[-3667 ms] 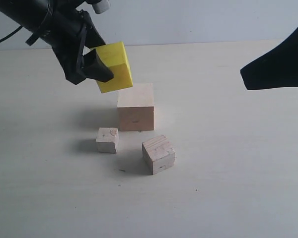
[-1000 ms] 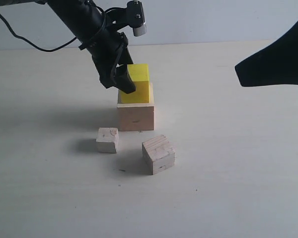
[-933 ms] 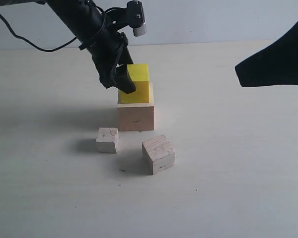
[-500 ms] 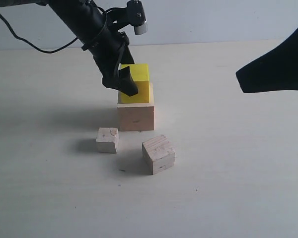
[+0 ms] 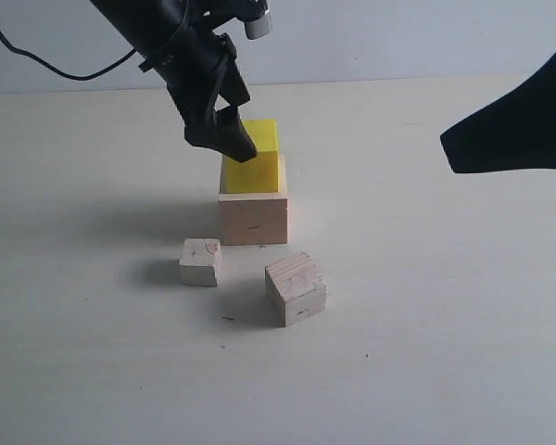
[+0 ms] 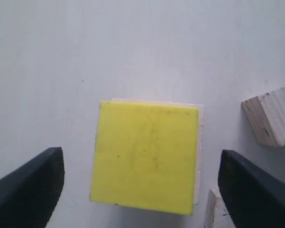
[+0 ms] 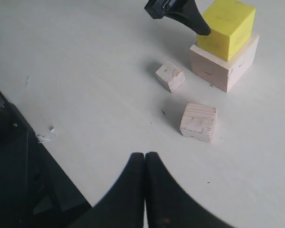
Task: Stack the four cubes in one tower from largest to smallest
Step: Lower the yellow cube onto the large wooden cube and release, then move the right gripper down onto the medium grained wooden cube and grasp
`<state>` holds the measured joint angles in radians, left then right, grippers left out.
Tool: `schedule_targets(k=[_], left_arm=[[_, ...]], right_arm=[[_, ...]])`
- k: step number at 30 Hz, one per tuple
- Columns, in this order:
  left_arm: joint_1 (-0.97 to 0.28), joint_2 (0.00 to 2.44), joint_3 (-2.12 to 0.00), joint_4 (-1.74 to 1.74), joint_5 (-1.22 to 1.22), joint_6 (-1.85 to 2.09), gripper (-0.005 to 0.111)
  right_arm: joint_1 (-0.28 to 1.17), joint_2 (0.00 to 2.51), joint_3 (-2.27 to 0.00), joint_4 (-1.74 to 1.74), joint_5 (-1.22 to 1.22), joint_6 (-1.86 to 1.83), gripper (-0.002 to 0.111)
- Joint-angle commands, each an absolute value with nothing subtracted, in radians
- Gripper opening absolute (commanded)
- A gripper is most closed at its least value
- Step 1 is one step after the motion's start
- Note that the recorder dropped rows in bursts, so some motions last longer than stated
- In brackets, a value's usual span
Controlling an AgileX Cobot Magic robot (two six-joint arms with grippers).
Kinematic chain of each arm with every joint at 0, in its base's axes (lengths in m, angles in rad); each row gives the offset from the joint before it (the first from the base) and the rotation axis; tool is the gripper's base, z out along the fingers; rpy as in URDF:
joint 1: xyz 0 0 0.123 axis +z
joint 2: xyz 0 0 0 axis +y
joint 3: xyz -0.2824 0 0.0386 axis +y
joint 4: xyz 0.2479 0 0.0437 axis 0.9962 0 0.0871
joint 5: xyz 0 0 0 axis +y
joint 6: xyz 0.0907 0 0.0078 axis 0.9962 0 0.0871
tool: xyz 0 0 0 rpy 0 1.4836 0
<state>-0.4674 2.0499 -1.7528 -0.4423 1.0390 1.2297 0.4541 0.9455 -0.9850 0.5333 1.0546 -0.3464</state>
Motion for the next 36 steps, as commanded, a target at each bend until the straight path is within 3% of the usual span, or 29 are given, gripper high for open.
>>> schedule_targets(k=[1,5,7,9,10,11,12,13,19,25,28,34,36], left_arm=[[-0.47,2.011,-1.759,-0.462,1.042,1.193,0.089],[-0.47,1.96,-1.759,-0.446,1.077,1.158,0.09],[-0.47,1.914,-1.759,-0.425,1.097,1.102,0.085],[-0.47,1.856,-1.759,-0.404,1.136,1.065,0.065],[-0.47,1.815,-1.759,-0.404,1.173,1.059,0.045],[-0.47,1.793,-1.759,-0.404,1.188,1.059,0.034],[-0.47,1.756,-1.759,-0.402,1.215,1.041,0.012],[-0.47,1.727,-1.759,-0.395,1.221,1.02,0.0],[-0.47,1.546,-1.739,-0.366,1.221,0.725,0.0],[-0.47,1.413,-1.586,-0.354,1.163,0.584,0.0],[-0.47,1.367,-1.501,-0.338,1.159,0.561,0.0],[-0.47,1.27,-1.336,-0.329,1.161,0.537,0.0],[-0.47,1.236,-1.292,-0.323,1.147,0.537,0.0]], right_arm=[[0.453,0.943,-0.983,0.538,1.058,-0.347,0.0],[0.453,0.943,-0.983,0.538,1.06,-0.347,0.0],[0.453,0.943,-0.983,0.538,1.051,-0.347,0.0],[0.453,0.943,-0.983,0.538,1.035,-0.347,0.0],[0.453,0.943,-0.983,0.515,1.02,-0.347,0.0],[0.453,0.945,-0.983,0.487,1.014,-0.347,0.0],[0.453,0.955,-0.983,0.414,1.0,-0.347,0.0],[0.453,0.973,-0.983,0.349,0.997,-0.335,0.0],[0.453,1.136,-0.983,0.308,0.972,-0.315,0.0],[0.453,1.302,-0.983,0.421,0.931,-0.341,0.004],[0.453,1.364,-0.983,0.464,0.913,-0.341,0.017],[0.453,1.462,-0.983,0.579,0.925,-0.374,0.061],[0.455,1.475,-0.983,0.635,0.928,-0.42,0.065]])
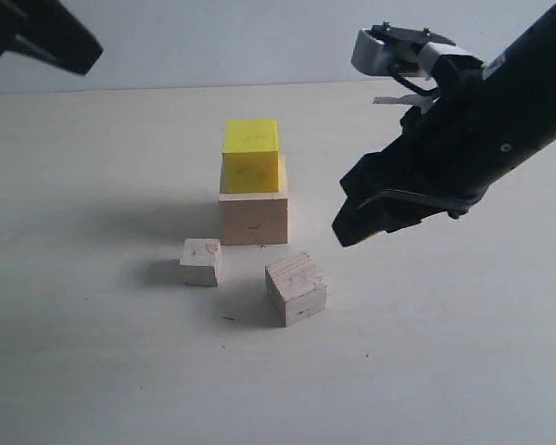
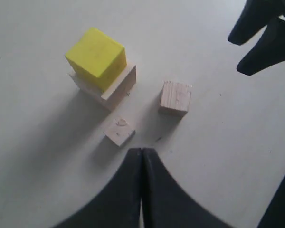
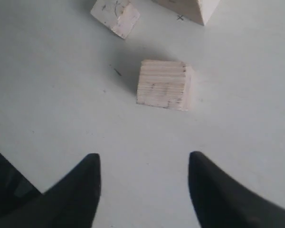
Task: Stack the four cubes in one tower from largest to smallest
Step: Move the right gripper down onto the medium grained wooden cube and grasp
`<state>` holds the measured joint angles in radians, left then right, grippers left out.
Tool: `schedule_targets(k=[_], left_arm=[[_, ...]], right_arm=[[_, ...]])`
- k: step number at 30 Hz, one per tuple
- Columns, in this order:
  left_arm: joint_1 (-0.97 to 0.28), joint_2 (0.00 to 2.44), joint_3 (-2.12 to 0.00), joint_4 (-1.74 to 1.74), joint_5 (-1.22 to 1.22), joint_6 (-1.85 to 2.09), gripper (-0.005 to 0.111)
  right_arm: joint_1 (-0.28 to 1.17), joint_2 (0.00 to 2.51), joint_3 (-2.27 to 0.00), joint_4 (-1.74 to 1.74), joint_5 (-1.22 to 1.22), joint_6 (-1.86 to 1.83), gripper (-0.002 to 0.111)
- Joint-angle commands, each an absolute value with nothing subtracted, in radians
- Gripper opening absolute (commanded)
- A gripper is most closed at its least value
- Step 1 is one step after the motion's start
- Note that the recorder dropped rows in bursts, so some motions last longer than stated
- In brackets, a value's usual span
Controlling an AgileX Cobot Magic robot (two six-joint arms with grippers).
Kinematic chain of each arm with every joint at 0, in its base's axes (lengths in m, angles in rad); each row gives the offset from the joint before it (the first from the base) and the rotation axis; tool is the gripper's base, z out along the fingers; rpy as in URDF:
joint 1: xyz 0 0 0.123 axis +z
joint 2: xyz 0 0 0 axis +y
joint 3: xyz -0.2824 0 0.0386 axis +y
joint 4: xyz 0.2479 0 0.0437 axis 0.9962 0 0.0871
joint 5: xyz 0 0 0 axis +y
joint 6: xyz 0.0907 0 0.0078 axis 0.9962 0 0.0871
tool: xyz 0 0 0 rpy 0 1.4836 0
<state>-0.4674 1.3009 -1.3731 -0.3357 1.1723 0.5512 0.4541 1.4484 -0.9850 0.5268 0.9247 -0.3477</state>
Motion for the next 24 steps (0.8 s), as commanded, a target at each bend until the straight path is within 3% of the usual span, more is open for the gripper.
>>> schedule_targets(k=[1,11,19,24], left_arm=[[-0.47,1.213,-1.264,-0.32,1.136,0.537,0.0],[-0.467,1.017,-1.081,-0.182,1.011,0.385,0.0],[-0.467,0.942,-0.983,-0.194,0.985,0.36,0.0],[-0.467,0.942,-0.983,-0.228,0.983,0.358,0.0]], right_arm=[[0.464,1.48,-0.983,0.644,0.926,-0.422,0.065],[0.626,1.517,-0.983,0.427,0.729,-0.211,0.065],[0.628,1.644,-0.987,0.401,0.658,-0.104,0.065],[0.628,1.759,-1.114,0.381,0.735,-0.104,0.065]])
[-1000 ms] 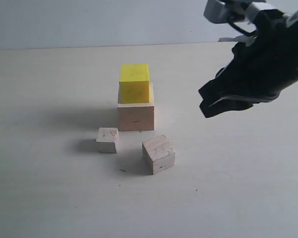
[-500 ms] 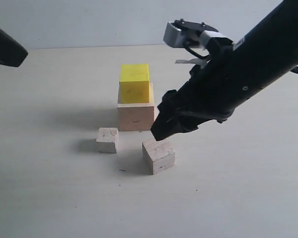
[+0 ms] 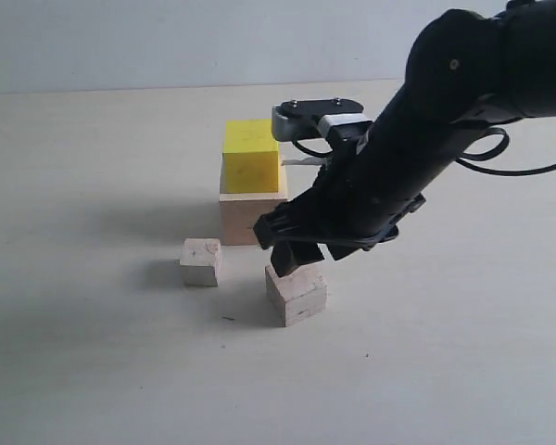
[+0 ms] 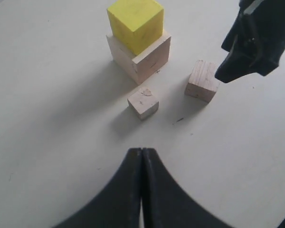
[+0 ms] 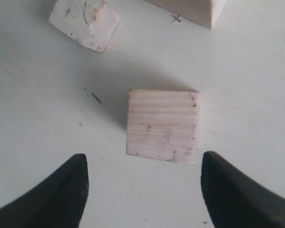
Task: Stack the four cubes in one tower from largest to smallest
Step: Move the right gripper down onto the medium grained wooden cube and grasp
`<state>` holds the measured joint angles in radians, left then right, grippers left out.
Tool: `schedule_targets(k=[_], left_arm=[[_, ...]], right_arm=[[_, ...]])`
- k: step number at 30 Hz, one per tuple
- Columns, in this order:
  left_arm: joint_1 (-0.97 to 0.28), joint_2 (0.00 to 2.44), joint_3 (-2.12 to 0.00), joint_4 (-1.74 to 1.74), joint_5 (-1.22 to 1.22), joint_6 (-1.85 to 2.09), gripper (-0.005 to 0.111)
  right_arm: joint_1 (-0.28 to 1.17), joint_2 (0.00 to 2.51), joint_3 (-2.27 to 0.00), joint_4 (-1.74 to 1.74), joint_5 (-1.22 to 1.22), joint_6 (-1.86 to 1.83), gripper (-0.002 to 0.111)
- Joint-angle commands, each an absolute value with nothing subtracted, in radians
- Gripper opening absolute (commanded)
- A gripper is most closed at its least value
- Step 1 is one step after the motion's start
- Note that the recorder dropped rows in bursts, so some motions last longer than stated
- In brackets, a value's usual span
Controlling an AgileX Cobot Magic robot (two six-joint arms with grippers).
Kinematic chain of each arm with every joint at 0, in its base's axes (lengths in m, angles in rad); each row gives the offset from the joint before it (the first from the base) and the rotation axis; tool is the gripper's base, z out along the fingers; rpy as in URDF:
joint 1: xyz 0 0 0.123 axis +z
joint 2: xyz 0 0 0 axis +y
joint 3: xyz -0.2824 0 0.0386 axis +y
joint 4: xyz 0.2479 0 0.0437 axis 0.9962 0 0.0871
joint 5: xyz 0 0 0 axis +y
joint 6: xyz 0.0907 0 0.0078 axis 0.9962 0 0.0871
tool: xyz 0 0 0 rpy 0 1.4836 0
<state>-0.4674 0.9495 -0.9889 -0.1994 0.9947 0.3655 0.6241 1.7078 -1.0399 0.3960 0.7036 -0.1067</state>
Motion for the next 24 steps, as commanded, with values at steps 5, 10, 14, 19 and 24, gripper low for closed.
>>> schedule_targets(k=[5,10,14,19,24], left_arm=[[-0.467,0.942,-0.983,-0.246,0.983,0.358,0.0],[-0.467,0.942,-0.982,-0.245,0.983,0.358,0.0],[-0.467,0.942,-0.981,-0.245,0.978,0.358,0.0],[-0.467,0.942,-0.981,-0.246,0.972,0.358,0.0],[-0.467,0.942,-0.981,-0.246,0.97,0.362,0.0]], right_arm=[[0.646,1.822,-1.158,0.322,0.755,-0.104,0.065],[0.652,1.847,-1.158,0.27,0.746,-0.071,0.065],[0.652,1.86,-1.158,0.284,0.748,-0.069,0.065],[0.652,1.873,-1.158,0.287,0.746,-0.069,0.065],[0.652,1.899,-1.158,0.295,0.746,-0.069,0.065]])
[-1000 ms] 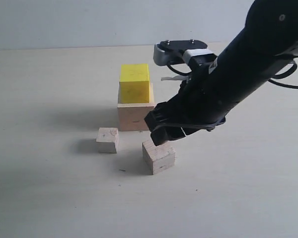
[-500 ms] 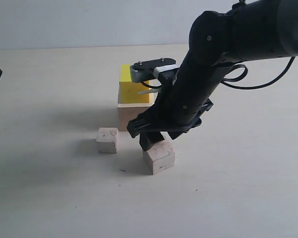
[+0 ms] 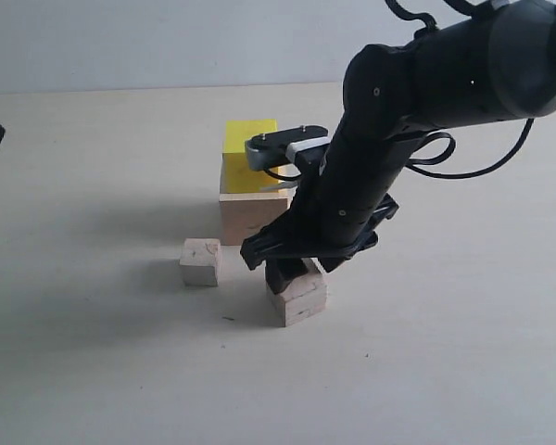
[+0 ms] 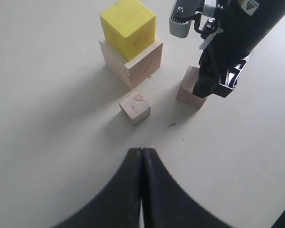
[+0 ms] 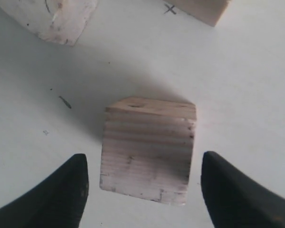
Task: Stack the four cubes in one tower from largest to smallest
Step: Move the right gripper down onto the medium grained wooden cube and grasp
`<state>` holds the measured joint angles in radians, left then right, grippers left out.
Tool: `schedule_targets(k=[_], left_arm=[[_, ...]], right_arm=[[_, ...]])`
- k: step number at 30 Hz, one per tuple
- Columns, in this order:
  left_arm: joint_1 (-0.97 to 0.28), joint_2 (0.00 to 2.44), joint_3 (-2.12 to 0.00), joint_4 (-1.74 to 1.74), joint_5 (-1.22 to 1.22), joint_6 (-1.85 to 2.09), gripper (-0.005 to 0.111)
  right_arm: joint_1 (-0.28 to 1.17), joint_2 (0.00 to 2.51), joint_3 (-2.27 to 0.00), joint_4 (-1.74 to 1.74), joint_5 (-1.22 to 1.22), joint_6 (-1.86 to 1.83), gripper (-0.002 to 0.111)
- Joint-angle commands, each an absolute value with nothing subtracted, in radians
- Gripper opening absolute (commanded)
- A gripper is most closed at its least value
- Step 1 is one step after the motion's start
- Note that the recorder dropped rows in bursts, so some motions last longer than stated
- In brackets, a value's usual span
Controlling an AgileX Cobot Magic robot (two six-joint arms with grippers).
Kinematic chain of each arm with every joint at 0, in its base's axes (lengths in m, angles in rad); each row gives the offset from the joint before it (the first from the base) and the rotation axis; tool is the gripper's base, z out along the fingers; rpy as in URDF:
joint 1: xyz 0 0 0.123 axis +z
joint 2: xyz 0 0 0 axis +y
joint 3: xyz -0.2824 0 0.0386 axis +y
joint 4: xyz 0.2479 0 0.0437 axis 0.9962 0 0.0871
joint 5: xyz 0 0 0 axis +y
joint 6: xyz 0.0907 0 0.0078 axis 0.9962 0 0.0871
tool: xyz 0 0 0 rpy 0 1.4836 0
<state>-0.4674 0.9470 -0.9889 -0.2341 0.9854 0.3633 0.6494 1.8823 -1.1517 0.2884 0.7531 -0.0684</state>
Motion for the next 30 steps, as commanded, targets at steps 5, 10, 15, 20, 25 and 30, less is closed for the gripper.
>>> schedule_targets(k=[5,10,15,20,25,30], left_arm=[[-0.467,0.942,-0.981,-0.246,0.967,0.361,0.0],[-0.467,0.942,-0.981,-0.246,0.961,0.366,0.0],[-0.467,0.942,-0.981,-0.246,0.961,0.382,0.0],[-0.467,0.942,-0.981,-0.246,0.961,0.384,0.0],[-0.467,0.942,-0.981,-0.246,0.961,0.384,0.0],[-0.467,0.942,-0.981,-0.246,0.961,0.388,0.0]], right_arm=[[0.652,1.916,-1.158,0.299,0.74,-0.069,0.065],[0.652,1.932,-1.158,0.303,0.73,-0.069,0.065],[0.652,1.958,-1.158,0.314,0.73,-0.069,0.065],[0.652,1.96,-1.158,0.314,0.728,-0.069,0.064],[0.652,1.96,-1.158,0.314,0.742,-0.069,0.048],[0.652,1.946,-1.158,0.314,0.816,-0.069,0.015]])
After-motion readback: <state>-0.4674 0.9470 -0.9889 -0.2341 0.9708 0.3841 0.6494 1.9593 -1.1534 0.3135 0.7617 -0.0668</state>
